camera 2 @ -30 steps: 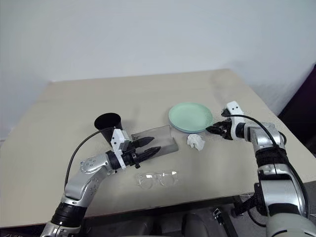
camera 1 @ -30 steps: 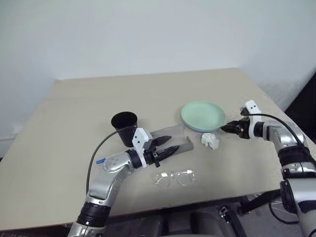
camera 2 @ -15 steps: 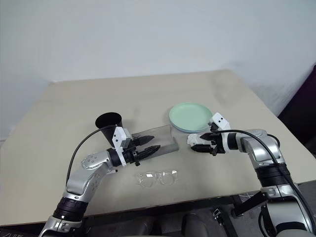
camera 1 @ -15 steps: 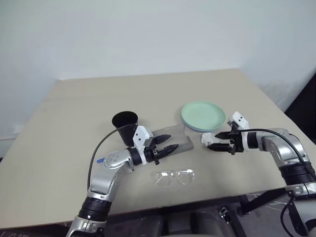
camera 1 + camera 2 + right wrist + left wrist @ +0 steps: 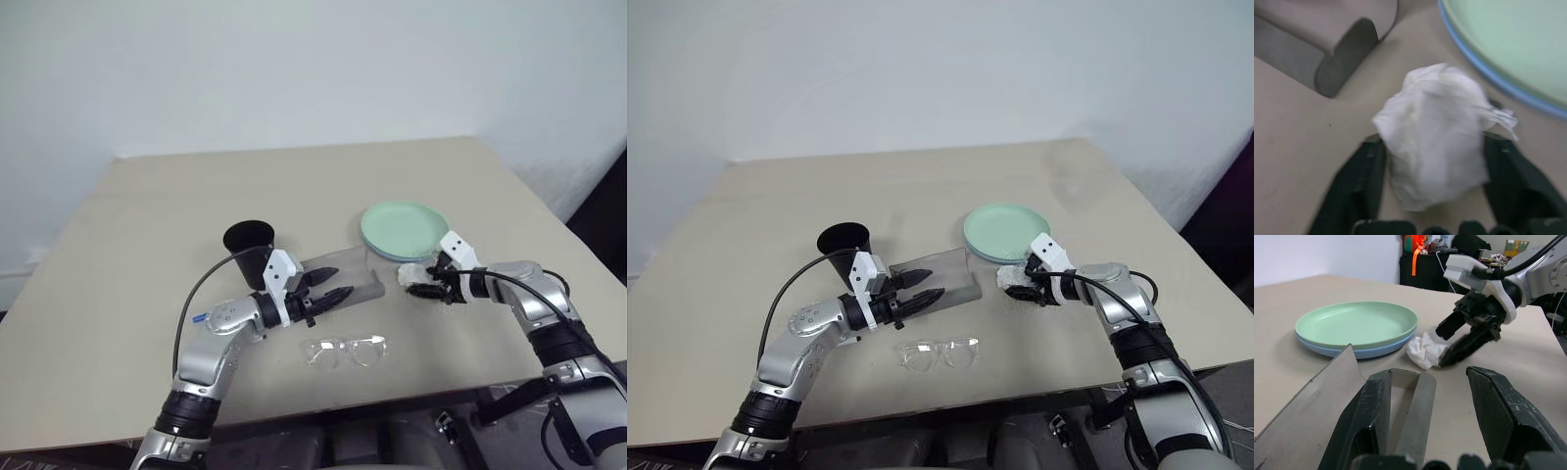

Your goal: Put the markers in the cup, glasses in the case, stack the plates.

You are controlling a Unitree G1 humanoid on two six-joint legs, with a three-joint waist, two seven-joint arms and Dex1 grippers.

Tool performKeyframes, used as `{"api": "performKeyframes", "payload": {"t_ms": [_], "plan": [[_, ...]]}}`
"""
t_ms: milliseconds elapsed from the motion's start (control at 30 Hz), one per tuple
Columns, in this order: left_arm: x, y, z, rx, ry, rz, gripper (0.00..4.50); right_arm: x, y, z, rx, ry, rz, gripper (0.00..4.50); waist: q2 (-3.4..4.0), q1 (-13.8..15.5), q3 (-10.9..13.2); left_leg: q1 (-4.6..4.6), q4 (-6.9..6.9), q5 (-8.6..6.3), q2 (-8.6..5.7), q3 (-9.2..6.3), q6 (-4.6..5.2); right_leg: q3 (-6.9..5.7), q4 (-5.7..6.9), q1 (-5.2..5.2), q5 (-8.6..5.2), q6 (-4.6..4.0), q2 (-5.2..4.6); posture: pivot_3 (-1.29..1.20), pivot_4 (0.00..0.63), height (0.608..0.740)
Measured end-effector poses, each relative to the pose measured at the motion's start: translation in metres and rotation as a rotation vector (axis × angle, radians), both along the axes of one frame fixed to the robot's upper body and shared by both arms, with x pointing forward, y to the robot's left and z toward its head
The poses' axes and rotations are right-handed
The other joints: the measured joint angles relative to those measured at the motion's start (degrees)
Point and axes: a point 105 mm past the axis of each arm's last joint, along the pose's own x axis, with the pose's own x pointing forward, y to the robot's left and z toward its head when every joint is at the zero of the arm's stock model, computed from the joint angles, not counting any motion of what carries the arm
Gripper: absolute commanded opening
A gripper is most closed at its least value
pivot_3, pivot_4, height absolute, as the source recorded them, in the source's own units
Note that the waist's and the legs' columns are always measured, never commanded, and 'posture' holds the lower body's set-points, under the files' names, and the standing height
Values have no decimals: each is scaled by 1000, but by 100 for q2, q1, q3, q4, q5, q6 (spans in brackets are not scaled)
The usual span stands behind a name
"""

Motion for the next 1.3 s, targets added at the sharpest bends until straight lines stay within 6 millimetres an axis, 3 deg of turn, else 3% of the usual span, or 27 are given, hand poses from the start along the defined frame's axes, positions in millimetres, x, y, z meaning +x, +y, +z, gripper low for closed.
{"api": "performKeyframes", "payload": {"t_ms": [167, 433, 500, 600, 767, 933, 1100, 1300], "plan": [[0, 2, 0, 6, 0, 5, 2534, 5, -1, 20, 70, -39, 4, 108, 0, -1, 0, 1, 1, 1, 0, 1, 0, 0, 0, 1, 0, 0, 0, 0, 0, 740], [0, 2, 0, 8, -1, 6, 2534, 41, 5, 88, 198, -209, -64, 46, 0, -2, 0, 3, 1, 1, 3, 1, -1, 0, 3, 0, 0, 0, 1, 0, 0, 740], [0, 2, 0, 8, -2, 6, 2534, 54, 6, 91, 210, -222, -120, 46, 0, -2, 0, 3, 1, 1, 1, 2, -2, 1, 3, 0, 0, -1, 1, 0, 0, 740], [0, 1, 0, 7, -3, 5, 2534, 71, 1, 79, 182, -210, -224, 46, 0, 0, 0, 1, 1, 1, 0, 1, -2, 1, 3, -2, 5, -7, 0, 0, 0, 740], [1, 2, 0, 8, -4, 8, 2534, 81, -13, 56, 128, -181, -312, 1637, 1, -16, -1, 0, -12, 0, -7, -3, -1, 6, 3, -6, 22, -32, 1, 0, 0, 740], [1, 2, 0, 8, -4, 10, 2534, 84, -16, 55, 107, -191, -313, 3359, 2, -43, -1, 5, -31, 3, -5, -3, 1, 8, 2, -10, 25, -36, 6, 0, 0, 740], [1, 2, 0, 10, -5, 12, 2534, 81, -14, 55, 110, -217, -250, 3359, 2, -65, -1, 7, -29, 13, -4, -3, 7, 8, 2, -7, 17, -22, 7, 0, 0, 740], [-5, 9, -4, 94, 11, -62, 2534, 44, -5, 48, 93, -315, 55, 3359, 3, -60, -1, 10, -26, 15, -4, -4, 11, 6, 3, -1, 16, -19, 7, 0, 0, 740]]}}
